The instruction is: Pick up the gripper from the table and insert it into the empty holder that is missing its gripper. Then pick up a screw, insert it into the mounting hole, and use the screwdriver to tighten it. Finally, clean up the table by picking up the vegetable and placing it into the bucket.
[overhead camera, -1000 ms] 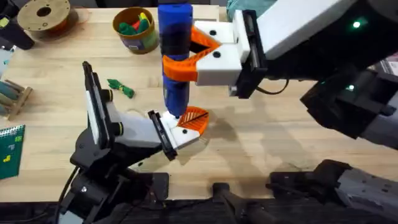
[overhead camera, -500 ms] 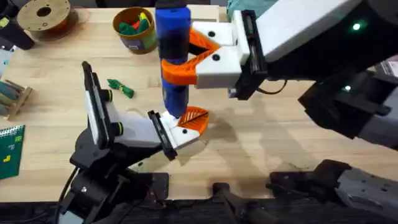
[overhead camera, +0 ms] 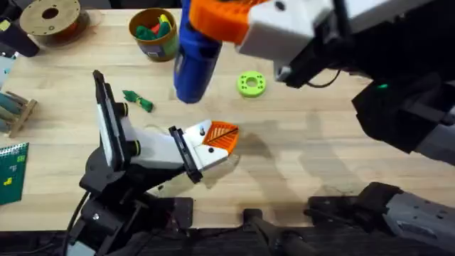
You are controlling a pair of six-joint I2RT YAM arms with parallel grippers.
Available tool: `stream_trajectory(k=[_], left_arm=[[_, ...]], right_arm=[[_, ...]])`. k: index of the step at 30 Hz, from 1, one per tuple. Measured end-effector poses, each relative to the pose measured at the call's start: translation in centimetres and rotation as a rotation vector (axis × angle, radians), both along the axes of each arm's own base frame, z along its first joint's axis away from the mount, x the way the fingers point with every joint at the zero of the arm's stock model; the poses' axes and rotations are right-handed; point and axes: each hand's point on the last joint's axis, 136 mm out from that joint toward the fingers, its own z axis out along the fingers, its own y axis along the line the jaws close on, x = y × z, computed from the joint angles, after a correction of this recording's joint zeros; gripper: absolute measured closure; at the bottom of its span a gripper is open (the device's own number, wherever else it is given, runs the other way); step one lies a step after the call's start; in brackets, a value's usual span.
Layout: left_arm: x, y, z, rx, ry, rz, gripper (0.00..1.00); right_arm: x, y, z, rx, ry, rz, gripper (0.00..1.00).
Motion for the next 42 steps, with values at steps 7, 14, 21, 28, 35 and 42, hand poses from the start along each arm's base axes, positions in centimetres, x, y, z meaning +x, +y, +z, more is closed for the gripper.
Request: stream_trajectory(k=[7, 14, 21, 28, 35, 42], left_arm=[[0.0, 0.0, 0.0, 0.000, 0.000, 0.000, 0.995], [0.0, 0.0, 0.0, 0.000, 0.000, 0.000, 0.995], [0.0, 0.0, 0.0, 0.000, 0.000, 0.000, 0.995], [0.0, 0.0, 0.0, 0.000, 0.000, 0.001, 0.995], [0.0, 0.0, 0.0, 0.000, 0.000, 0.001, 0.995], [0.0, 0.0, 0.0, 0.000, 0.000, 0.001, 0.995]], right_arm=[[1.4, 0.4, -2.1, -0.071, 0.072, -0.025, 0.970], [4.2, -0.1, -6.5, -0.223, 0.132, -0.124, 0.970], [10.7, -4.8, -15.7, -0.578, 0.163, -0.499, 0.970], [18.1, -13.7, -22.0, -1.057, -0.065, -0.993, 0.970], [20.6, -20.2, -29.7, -1.546, -0.165, -1.056, 0.970], [20.2, -21.5, -36.0, -1.812, -0.239, -0.879, 0.890]])
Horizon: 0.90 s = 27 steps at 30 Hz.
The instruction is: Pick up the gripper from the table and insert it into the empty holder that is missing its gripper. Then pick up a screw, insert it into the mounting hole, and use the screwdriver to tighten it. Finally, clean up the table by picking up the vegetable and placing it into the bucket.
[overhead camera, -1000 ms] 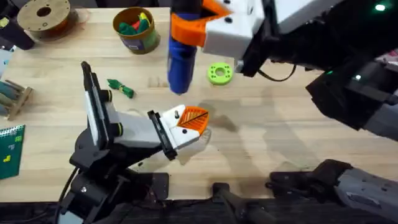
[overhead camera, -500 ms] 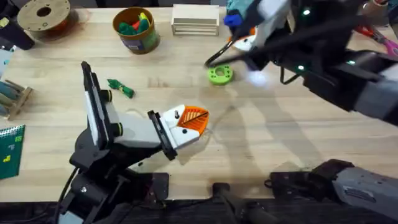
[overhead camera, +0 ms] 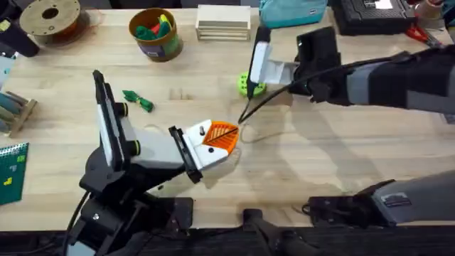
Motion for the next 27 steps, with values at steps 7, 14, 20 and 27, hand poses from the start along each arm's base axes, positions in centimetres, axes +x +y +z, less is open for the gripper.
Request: stream_trajectory(k=[7, 14, 20, 27], left_arm=[[0.0, 0.0, 0.0, 0.000, 0.000, 0.000, 0.995], [0.0, 0.0, 0.0, 0.001, -0.002, 0.002, 0.874], [0.0, 0.0, 0.0, 0.000, -0.001, 0.002, 0.108], [0.0, 0.0, 0.0, -0.001, 0.000, 0.002, 0.015]], right_arm=[[-0.3, -0.3, -0.4, -0.057, 0.055, 0.024, 0.410], [-0.8, -0.4, 0.1, -0.026, 0.065, -0.027, 0.222], [-1.9, -0.2, 0.8, 0.040, 0.073, -0.084, 0.219], [-3.1, -0.5, 3.8, 0.167, 0.028, -0.187, 0.219]])
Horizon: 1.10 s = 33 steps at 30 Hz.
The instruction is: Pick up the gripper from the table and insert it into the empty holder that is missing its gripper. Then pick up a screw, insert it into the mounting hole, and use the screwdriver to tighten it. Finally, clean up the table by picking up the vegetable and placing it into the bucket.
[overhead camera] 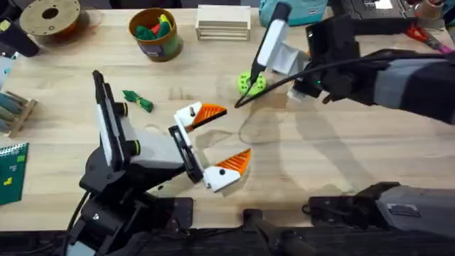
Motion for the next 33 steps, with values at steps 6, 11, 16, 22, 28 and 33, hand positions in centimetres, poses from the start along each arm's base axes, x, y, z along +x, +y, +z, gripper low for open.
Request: stream_trajectory(k=[6, 11, 16, 22, 28, 33], left_arm=[[1.5, 2.2, 0.6, 0.029, 0.166, 0.191, 0.015], [2.5, 5.8, 4.0, 0.146, 0.306, 0.425, 0.015], [4.6, 7.2, 4.4, 0.292, 0.444, 0.552, 0.015], [8.2, 6.5, 5.4, 0.368, 0.511, 0.593, 0.015], [9.5, 6.1, 4.0, 0.419, 0.575, 0.597, 0.015], [11.4, 8.6, 1.8, 0.417, 0.696, 0.708, 0.016]], right_arm=[[-0.9, -0.3, 3.0, 0.138, -0.067, -0.115, 0.219], [-1.1, 0.4, 3.4, 0.193, -0.083, -0.147, 0.218], [-1.3, 1.4, 3.4, 0.251, -0.085, -0.173, 0.217], [-2.0, 3.7, 3.0, 0.441, -0.026, -0.196, 0.217], [-3.2, 6.5, 4.7, 0.652, 0.024, -0.160, 0.219], [-5.3, 7.7, 5.7, 0.751, 0.100, -0.127, 0.217]])
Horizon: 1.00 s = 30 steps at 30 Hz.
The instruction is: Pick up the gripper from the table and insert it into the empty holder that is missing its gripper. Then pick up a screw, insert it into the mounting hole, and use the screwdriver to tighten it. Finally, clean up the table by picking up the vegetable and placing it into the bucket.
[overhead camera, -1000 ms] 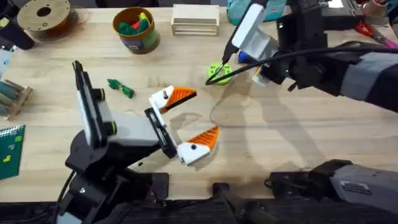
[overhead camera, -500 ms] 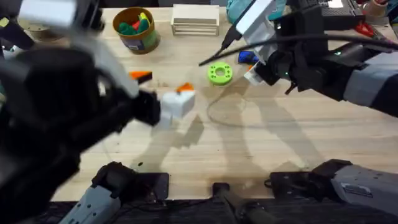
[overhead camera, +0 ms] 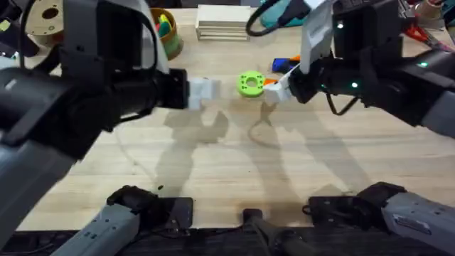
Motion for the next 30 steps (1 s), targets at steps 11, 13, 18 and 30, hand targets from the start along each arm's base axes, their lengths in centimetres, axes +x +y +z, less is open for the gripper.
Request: stream_trajectory(k=[11, 13, 18, 30], left_arm=[[2.6, 9.6, -4.2, -0.011, 0.168, 0.390, 0.015], [2.7, 11.0, -4.7, -0.013, 0.185, 0.441, 0.015], [2.9, 15.7, -6.3, 0.009, 0.225, 0.600, 0.015], [3.3, 17.2, -12.7, 0.005, 0.419, 0.664, 0.015]], right_arm=[[-4.7, 1.0, 2.6, 0.113, 0.071, 0.104, 0.215], [-5.1, 1.0, 2.9, 0.123, 0.072, 0.112, 0.215], [-5.5, 1.1, 2.8, 0.131, 0.089, 0.120, 0.215], [-5.6, 1.3, 2.8, 0.156, 0.109, 0.108, 0.214]])
